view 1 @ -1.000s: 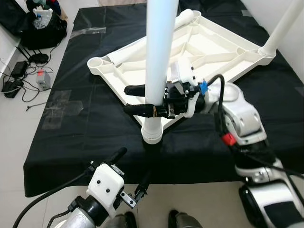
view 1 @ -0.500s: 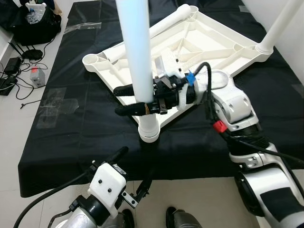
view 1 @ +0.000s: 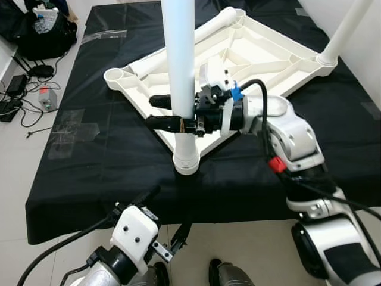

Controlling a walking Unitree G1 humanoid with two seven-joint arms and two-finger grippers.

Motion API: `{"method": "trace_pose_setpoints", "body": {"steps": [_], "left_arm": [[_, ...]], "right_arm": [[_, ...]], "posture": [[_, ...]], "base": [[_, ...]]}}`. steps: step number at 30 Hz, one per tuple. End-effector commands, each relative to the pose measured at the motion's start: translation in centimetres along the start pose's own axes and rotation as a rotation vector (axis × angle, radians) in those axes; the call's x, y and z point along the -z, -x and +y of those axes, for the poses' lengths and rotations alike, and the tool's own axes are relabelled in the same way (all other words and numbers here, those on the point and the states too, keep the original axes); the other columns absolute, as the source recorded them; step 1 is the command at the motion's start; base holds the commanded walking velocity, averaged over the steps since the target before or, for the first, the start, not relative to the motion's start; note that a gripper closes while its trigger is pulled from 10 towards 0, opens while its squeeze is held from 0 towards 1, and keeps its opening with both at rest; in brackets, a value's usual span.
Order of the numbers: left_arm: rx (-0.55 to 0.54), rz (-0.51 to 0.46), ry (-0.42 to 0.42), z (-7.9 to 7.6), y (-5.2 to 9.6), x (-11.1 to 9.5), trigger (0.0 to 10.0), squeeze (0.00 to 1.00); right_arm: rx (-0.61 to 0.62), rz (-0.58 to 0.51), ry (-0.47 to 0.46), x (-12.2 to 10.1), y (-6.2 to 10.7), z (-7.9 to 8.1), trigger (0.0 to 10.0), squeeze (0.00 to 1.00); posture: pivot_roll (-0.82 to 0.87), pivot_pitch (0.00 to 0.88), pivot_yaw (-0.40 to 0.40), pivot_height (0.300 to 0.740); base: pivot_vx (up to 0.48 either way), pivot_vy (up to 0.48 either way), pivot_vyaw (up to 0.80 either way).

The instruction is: Building children table

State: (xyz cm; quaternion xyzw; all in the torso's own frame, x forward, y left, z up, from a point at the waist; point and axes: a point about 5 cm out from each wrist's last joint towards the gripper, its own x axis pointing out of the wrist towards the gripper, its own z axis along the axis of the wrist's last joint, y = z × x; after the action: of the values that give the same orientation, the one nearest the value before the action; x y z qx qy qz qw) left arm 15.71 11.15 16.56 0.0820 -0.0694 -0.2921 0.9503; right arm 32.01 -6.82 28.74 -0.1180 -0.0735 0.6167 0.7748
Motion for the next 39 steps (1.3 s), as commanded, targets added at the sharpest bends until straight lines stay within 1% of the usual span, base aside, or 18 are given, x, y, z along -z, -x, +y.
{"method": "trace_pose_setpoints", "body": {"steps": [1,14,16,17,18,19,21,22,23,24,25,26,28,29,31,33,37,39], "left_arm": [[0.009,0.01,-0.008,-0.1,0.2,-0.1,10.0,0.0],[0.009,0.012,-0.013,-0.1,0.2,-0.1,10.0,0.0],[0.009,0.013,-0.015,-0.1,0.2,-0.1,10.0,0.0],[0.009,0.013,-0.015,-0.1,0.2,-0.1,10.0,0.0],[0.009,0.014,-0.016,-0.2,0.2,0.0,10.0,0.0],[0.01,0.015,-0.017,-0.3,0.3,0.0,10.0,0.0],[0.01,0.015,-0.017,-0.3,0.3,0.0,10.0,0.0],[0.01,0.015,-0.017,-0.4,0.4,0.0,10.0,0.0],[0.001,0.013,-0.02,-0.3,0.3,-0.1,10.0,0.0],[-0.005,0.01,-0.023,-0.2,0.2,-0.1,10.0,0.0],[-0.005,0.01,-0.023,-0.2,0.2,-0.1,10.0,0.0],[-0.005,0.008,-0.025,-0.1,0.1,0.0,10.0,0.0],[-0.002,0.008,-0.024,0.0,0.0,0.0,10.0,0.0],[-0.002,0.008,-0.024,0.0,0.0,0.0,10.0,0.0],[0.015,0.01,-0.031,0.2,-0.3,0.5,10.0,0.0],[0.012,0.01,-0.039,0.3,-0.4,0.5,10.0,0.0],[0.0,0.007,-0.054,0.4,-0.5,0.6,10.0,0.0],[-0.007,0.007,-0.058,0.5,-0.6,0.7,10.0,0.0]], "right_arm": [[0.046,0.164,-0.221,5.5,0.4,0.7,0.0,0.0],[0.105,0.16,-0.216,5.2,0.7,0.5,0.0,0.0],[0.165,0.167,-0.209,5.1,0.9,0.3,0.0,0.0],[0.165,0.167,-0.209,5.1,0.9,0.3,0.0,0.0],[0.281,0.18,-0.227,5.4,1.3,0.2,0.0,0.0],[0.589,0.196,-0.222,6.0,2.0,0.3,0.0,0.0],[0.589,0.196,-0.222,6.0,2.0,0.3,0.0,0.0],[0.822,0.211,-0.226,6.4,3.0,0.4,0.0,0.0],[0.999,0.265,-0.235,7.8,3.9,2.7,0.0,0.0],[1.078,0.3,-0.276,9.0,4.2,4.5,0.0,0.0],[1.078,0.3,-0.276,9.0,4.2,4.5,0.0,0.0],[1.08,0.31,-0.267,9.2,4.1,5.5,0.0,0.0],[1.077,0.3,-0.249,9.0,3.8,5.8,0.0,0.0],[1.077,0.3,-0.249,9.0,3.8,5.8,0.0,0.0],[1.076,0.248,-0.196,7.9,3.0,4.7,0.0,0.0],[1.075,0.24,-0.185,7.8,2.8,4.4,0.0,0.0],[1.076,0.238,-0.175,7.6,2.5,4.2,0.0,0.0],[1.097,0.245,-0.174,7.4,2.3,4.5,0.0,0.0]], "posture": [[0.0,0.328,0.017,0.74],[0.0,0.321,0.017,0.74],[0.0,0.319,0.011,0.74],[0.0,0.319,0.011,0.74],[0.01,0.316,-0.018,0.74],[0.01,0.316,-0.046,0.74],[0.01,0.316,-0.046,0.74],[0.01,0.316,-0.046,0.74],[0.01,0.317,-0.025,0.74],[-0.02,0.323,0.0,0.74],[-0.02,0.323,0.0,0.74],[-0.01,0.311,0.002,0.74],[-0.01,0.311,0.002,0.74],[-0.01,0.311,0.002,0.74],[-0.01,0.275,0.007,0.74],[-0.01,0.27,0.005,0.74],[-0.01,0.267,0.001,0.74],[-0.01,0.263,0.002,0.74]], "base": [[0.0,0.0,0.0],[0.0,0.0,0.0],[0.0,0.0,0.0],[0.0,0.0,0.0],[0.0,0.0,0.0],[0.0,0.0,0.0],[0.0,0.0,0.0],[0.0,0.0,0.0],[0.0,0.0,0.0],[0.0,0.0,0.0],[0.0,0.0,0.0],[0.0,0.0,0.0],[0.0,0.0,0.0],[0.0,0.0,0.0],[0.0,0.0,0.0],[0.0,0.0,0.0],[0.0,0.0,0.0],[0.0,0.0,0.0]]}}
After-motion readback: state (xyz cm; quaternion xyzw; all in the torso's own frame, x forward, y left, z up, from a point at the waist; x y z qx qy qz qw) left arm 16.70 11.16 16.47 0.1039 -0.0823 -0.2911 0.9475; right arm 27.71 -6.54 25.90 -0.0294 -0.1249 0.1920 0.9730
